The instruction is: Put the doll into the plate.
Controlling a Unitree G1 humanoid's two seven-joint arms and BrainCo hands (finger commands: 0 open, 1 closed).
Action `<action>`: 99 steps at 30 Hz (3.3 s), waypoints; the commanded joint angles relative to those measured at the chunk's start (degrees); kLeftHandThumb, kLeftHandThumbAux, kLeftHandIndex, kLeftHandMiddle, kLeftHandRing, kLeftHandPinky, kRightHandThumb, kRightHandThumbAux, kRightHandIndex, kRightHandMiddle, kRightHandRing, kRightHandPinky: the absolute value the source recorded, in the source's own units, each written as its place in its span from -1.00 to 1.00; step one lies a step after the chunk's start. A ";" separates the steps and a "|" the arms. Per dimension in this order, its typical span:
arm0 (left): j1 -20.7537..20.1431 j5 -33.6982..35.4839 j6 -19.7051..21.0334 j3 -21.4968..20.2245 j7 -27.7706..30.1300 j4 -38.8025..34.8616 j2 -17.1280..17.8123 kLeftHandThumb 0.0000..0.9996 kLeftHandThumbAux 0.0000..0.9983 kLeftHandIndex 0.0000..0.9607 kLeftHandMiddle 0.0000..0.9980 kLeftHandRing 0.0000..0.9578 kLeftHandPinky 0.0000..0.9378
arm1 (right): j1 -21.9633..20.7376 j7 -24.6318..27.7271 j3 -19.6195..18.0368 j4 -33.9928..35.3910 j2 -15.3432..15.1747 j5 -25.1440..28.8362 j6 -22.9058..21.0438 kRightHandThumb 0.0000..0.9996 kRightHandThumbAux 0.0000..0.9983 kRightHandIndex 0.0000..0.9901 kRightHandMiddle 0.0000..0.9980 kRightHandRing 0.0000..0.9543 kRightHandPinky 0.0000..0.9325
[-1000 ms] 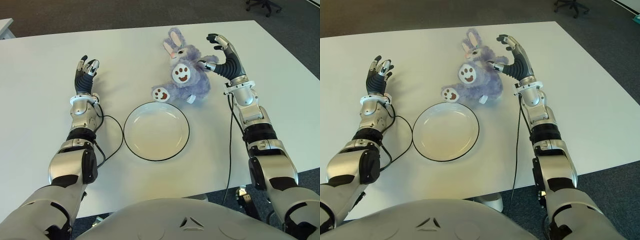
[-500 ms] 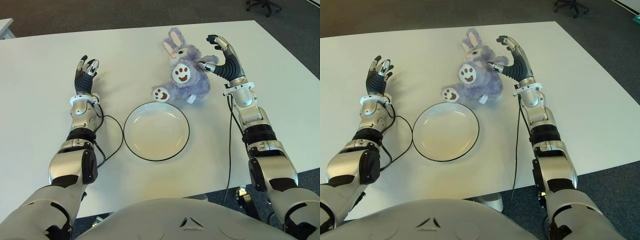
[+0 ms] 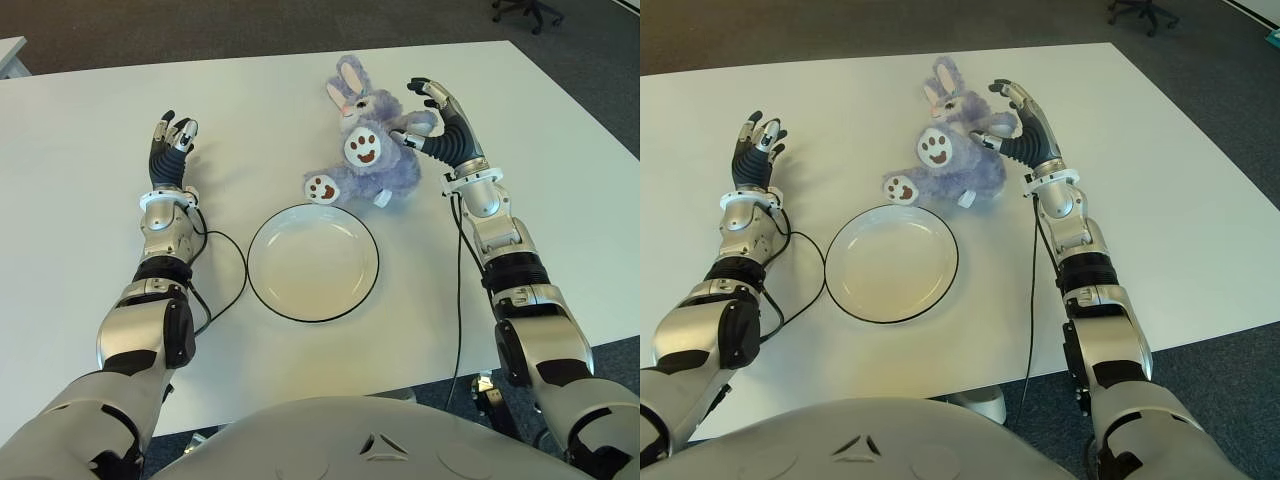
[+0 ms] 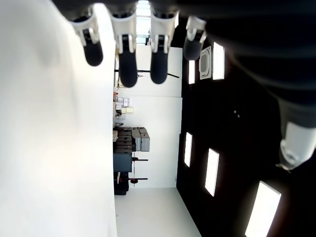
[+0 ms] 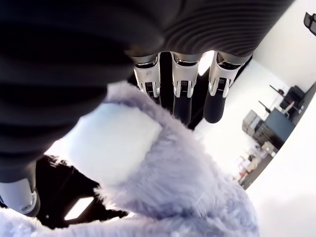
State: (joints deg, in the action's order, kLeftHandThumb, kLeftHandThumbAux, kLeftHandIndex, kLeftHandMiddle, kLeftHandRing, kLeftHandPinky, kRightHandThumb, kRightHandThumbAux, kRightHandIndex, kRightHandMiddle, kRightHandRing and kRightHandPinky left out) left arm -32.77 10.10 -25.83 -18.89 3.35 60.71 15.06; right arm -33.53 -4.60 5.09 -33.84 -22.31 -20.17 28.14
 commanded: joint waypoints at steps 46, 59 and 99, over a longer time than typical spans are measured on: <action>4.88 -0.23 1.94 0.32 -0.20 2.54 -1.67 -1.00 -0.03 -0.87 -0.63 -0.64 -0.82 | 0.31 -3.59 1.65 -7.99 6.10 1.24 4.05 -0.22 0.25 -0.44 -0.35 -0.22 -0.03; 4.90 -0.18 1.82 0.27 -0.11 2.73 -1.63 -1.00 -0.03 -0.87 -0.63 -0.63 -0.82 | -0.38 -3.95 2.03 -9.89 6.60 1.75 6.06 0.39 0.44 -0.15 0.11 0.26 0.36; 5.31 -0.12 1.47 0.24 -0.44 2.39 -2.01 -1.00 -0.06 -0.89 -0.62 -0.62 -0.81 | -0.28 -12.62 -1.15 -10.48 9.08 1.85 4.79 0.41 0.43 -0.11 0.72 0.81 0.80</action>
State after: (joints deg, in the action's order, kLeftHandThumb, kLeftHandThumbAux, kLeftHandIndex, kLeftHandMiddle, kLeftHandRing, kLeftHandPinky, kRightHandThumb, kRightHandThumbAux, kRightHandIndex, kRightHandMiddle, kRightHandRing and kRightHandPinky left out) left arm -32.44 10.11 -27.01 -18.97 3.35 60.59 14.90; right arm -34.23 -15.83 4.48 -43.55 -13.78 -18.22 33.25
